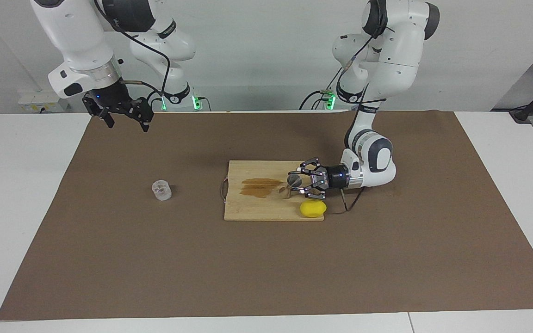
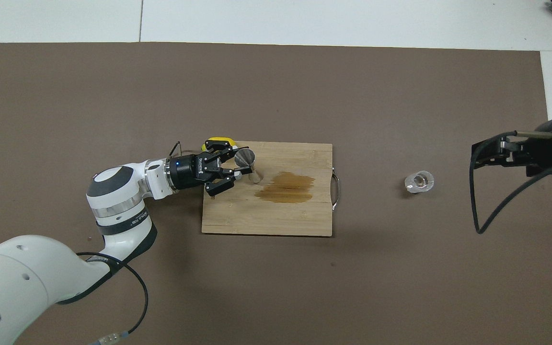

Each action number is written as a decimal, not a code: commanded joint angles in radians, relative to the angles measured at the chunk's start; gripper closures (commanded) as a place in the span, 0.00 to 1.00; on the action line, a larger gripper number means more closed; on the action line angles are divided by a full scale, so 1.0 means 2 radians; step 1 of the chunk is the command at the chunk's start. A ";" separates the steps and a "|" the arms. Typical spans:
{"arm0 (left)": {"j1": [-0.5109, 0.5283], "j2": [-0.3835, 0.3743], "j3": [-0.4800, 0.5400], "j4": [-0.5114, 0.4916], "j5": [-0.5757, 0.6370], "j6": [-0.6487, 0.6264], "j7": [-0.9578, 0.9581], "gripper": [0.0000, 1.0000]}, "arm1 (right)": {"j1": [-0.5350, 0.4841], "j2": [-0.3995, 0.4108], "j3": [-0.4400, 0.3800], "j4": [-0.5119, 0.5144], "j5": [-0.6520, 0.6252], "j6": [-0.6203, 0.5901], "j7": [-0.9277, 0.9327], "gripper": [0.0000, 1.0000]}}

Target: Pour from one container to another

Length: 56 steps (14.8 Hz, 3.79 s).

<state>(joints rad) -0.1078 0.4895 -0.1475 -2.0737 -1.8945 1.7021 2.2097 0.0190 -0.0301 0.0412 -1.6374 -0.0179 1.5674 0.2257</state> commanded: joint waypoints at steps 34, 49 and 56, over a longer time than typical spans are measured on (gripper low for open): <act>-0.112 -0.014 0.008 -0.019 -0.095 0.085 0.125 0.00 | -0.171 0.166 -0.002 -0.195 0.362 0.205 0.299 0.00; 0.055 -0.094 0.010 -0.088 0.145 0.032 0.125 0.00 | -0.134 0.193 0.001 -0.204 0.414 0.228 0.270 0.05; 0.178 -0.104 0.012 -0.036 0.394 -0.007 0.119 0.00 | -0.133 0.185 0.002 -0.202 0.414 0.212 0.257 0.75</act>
<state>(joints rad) 0.2104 0.2989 -0.1168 -2.1768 -1.2105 1.7142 2.4482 -0.2427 0.3649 0.0422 -2.0269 0.7713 2.0015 0.7742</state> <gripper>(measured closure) 0.000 0.493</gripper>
